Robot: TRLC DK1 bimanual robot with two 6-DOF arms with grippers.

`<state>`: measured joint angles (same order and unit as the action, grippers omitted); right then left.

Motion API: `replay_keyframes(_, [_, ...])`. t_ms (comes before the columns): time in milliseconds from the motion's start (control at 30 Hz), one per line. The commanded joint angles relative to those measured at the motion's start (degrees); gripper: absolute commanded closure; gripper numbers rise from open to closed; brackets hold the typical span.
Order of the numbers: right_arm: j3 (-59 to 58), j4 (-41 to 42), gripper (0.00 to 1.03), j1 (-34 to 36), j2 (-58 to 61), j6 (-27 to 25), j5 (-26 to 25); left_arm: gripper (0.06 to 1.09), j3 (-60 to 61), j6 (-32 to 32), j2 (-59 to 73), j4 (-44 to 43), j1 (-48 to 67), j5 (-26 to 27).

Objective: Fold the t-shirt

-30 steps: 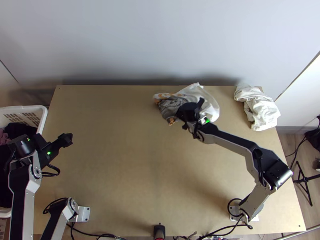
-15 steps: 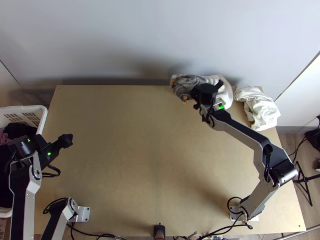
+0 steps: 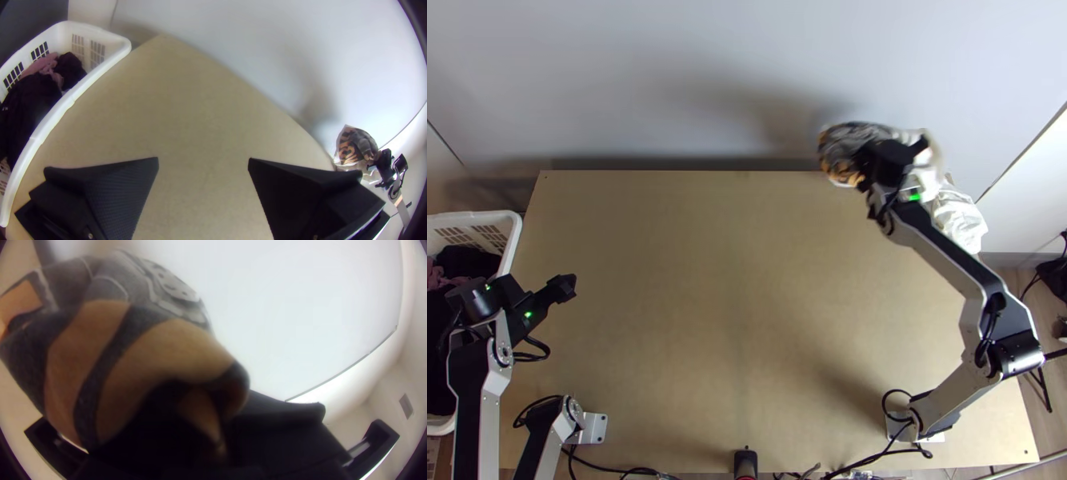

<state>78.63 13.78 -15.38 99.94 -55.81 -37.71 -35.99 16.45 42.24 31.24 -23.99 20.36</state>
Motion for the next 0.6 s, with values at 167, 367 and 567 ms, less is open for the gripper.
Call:
replay_keyframes(167, [15.3,0.2,1.00,13.4,5.1,-4.0,1.2,0.11,0.3,2.5,-2.1,0.8,2.5,-0.1])
replay_keyframes(367, [27.3,0.7,1.00,18.0,11.7,-5.5,1.5,0.11,0.7,2.4,-3.7,1.6,2.4,-0.1])
replay_keyframes(567, [40.2,2.9,1.00,19.9,18.5,-5.7,1.3,0.11,2.7,2.4,-6.0,2.5,2.5,-0.1])
